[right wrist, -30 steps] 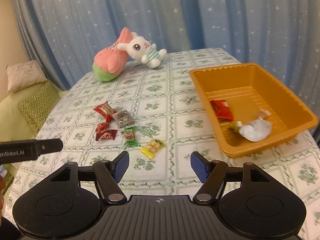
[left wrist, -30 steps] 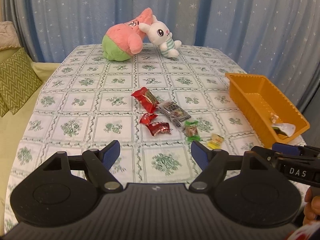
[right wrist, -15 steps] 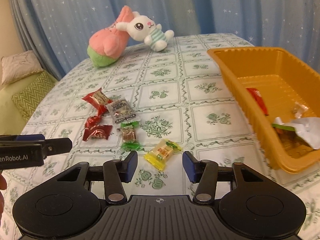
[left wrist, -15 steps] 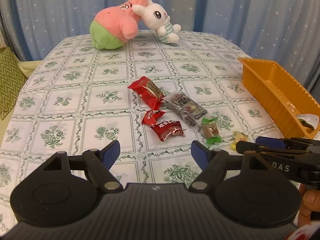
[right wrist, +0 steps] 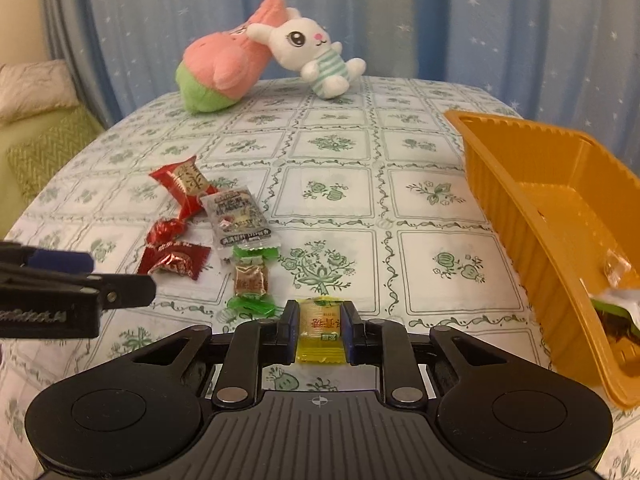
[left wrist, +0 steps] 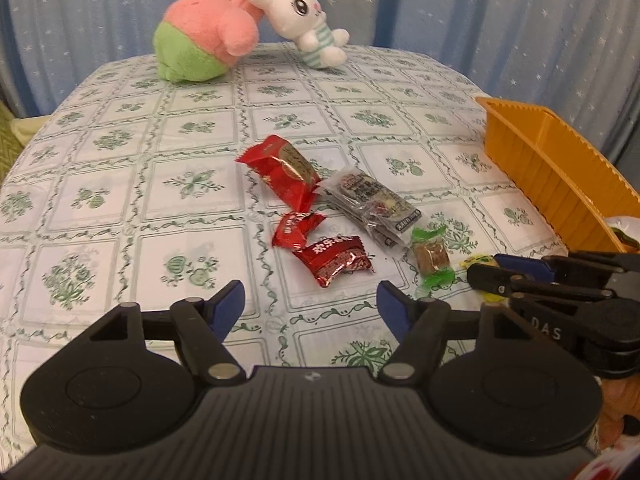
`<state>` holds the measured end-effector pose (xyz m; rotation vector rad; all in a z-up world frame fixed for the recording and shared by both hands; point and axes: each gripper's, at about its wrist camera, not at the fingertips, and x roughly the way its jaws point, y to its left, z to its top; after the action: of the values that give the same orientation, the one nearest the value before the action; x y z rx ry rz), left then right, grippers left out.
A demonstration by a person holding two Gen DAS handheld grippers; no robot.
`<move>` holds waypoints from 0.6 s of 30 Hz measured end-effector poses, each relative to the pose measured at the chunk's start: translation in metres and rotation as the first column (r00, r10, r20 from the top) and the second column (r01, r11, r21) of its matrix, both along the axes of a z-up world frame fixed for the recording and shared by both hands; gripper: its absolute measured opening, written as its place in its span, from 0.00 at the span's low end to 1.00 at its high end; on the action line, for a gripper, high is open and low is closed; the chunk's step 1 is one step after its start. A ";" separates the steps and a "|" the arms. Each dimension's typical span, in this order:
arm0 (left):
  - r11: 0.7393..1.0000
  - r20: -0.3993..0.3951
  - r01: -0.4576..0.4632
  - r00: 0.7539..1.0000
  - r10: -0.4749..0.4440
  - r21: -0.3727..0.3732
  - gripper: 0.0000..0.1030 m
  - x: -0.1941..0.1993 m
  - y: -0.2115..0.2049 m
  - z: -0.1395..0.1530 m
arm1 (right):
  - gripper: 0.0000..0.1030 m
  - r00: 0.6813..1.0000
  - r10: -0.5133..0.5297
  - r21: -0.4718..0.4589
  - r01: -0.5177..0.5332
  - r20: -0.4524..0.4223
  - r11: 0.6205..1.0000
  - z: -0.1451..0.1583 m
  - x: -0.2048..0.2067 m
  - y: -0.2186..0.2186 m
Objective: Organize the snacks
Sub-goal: 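Grasp the yellow candy with the right tool while the left tool grasps the red packet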
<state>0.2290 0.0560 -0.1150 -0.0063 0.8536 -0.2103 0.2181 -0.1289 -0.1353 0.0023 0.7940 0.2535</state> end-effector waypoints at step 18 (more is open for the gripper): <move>0.993 0.022 0.107 0.994 -0.108 0.055 0.47 0.033 -0.016 -0.013 | 0.21 0.998 -0.051 0.047 0.052 -0.026 0.998 0.004 -0.010 -0.023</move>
<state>0.2619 0.0401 -0.1275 0.0923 0.8352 -0.2883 0.2077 -0.1520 -0.1317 0.0706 0.8112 0.2240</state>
